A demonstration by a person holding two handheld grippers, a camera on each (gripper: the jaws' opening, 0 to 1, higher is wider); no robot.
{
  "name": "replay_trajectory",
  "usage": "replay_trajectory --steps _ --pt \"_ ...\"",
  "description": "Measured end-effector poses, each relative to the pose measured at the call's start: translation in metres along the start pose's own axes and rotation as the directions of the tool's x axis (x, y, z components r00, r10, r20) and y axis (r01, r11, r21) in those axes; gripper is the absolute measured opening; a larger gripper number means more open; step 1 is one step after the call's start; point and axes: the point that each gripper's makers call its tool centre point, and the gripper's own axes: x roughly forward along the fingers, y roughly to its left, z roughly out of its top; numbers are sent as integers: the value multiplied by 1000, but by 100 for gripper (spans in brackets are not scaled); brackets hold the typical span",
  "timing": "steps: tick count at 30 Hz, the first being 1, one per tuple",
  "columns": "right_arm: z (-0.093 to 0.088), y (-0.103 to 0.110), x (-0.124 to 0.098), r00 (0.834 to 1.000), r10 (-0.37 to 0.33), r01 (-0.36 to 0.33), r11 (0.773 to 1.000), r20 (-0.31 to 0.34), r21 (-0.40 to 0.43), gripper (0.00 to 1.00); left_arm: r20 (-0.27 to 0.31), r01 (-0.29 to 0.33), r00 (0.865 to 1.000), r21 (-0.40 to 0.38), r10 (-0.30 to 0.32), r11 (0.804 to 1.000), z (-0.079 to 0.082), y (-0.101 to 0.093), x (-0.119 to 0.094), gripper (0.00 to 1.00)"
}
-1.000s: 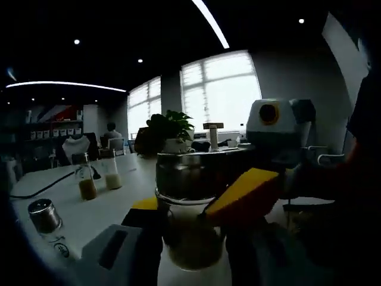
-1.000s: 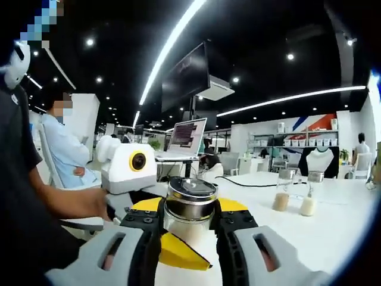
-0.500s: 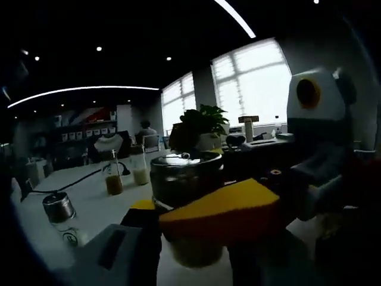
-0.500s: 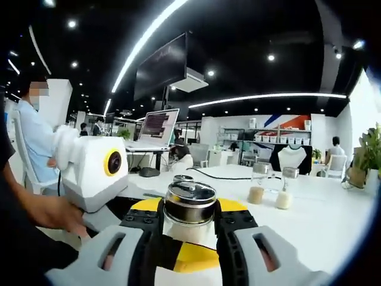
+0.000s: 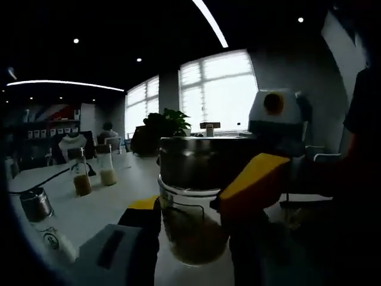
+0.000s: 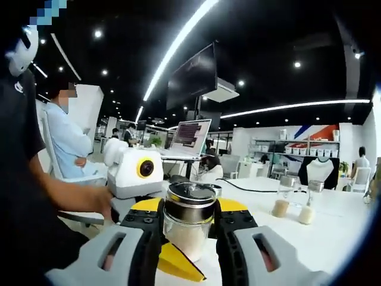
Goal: Rotate the seasoning bottle until the label or dispensing opening points toward the visible target arrow and the bottle remains upright within the marked orientation range
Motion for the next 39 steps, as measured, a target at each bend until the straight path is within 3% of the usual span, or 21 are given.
replay_trajectory --steps 5,8,11,15,17,18,19,21,22,25,26,28,29,31,34,37,39 --pt "-4 1 0 1000 17 -17 1000 -17 -5 31 -4 4 1000 27 -3 1000 -3 -6 4 41" --pt "-4 -5 1 1000 -15 15 1000 -8 7 31 5 -57 998 42 57 998 0 2 3 41" --pt "-1 -16 2 997 -71 70 996 13 54 32 0 -152 988 62 152 986 2 17 -1 40" --pt "3 -18 6 994 -108 107 993 19 46 31 3 -279 960 126 281 952 8 31 -6 40" --pt "4 -18 8 993 -118 117 992 20 40 31 24 -357 934 152 357 922 12 39 -7 40" --pt "4 -19 10 991 -132 131 990 20 50 31 28 -365 931 149 365 919 13 39 -7 40" --pt "3 -19 11 991 -136 135 989 18 57 31 42 -402 915 150 400 903 15 41 -8 40" --pt "2 -22 13 988 -155 154 985 14 77 31 43 -433 901 159 432 887 13 43 -9 40" --pt "-1 -23 14 987 -163 162 982 0 98 31 32 -436 899 158 437 886 11 43 -8 40" --pt "-5 -23 14 988 -156 156 984 -9 87 31 27 -399 917 108 398 911 5 42 -8 41" --pt "-8 -22 14 991 -134 135 987 -18 83 31 13 -355 935 83 356 931 1 39 -9 41" --pt "-10 -19 14 995 -97 99 992 -27 78 30 8 -305 952 53 305 951 -1 34 -10 41" --pt "-9 -18 12 997 -82 83 993 -15 79 30 7 -270 963 41 270 962 -1 31 -12 40" --pt "-5 -15 10 998 -57 56 996 12 75 30 9 -238 971 37 238 971 0 30 -15 41" --pt "1 -6 6 999 6 -9 997 44 76 30 11 -115 993 13 115 993 3 13 -18 39" --pt "0 0 2 998 41 -44 996 44 74 30 -23 -31 999 -43 30 999 -1 2 -19 39" --pt "-6 6 -1 998 64 -64 997 5 32 30 -59 -3 998 -22 1 1000 -8 -3 -17 39"
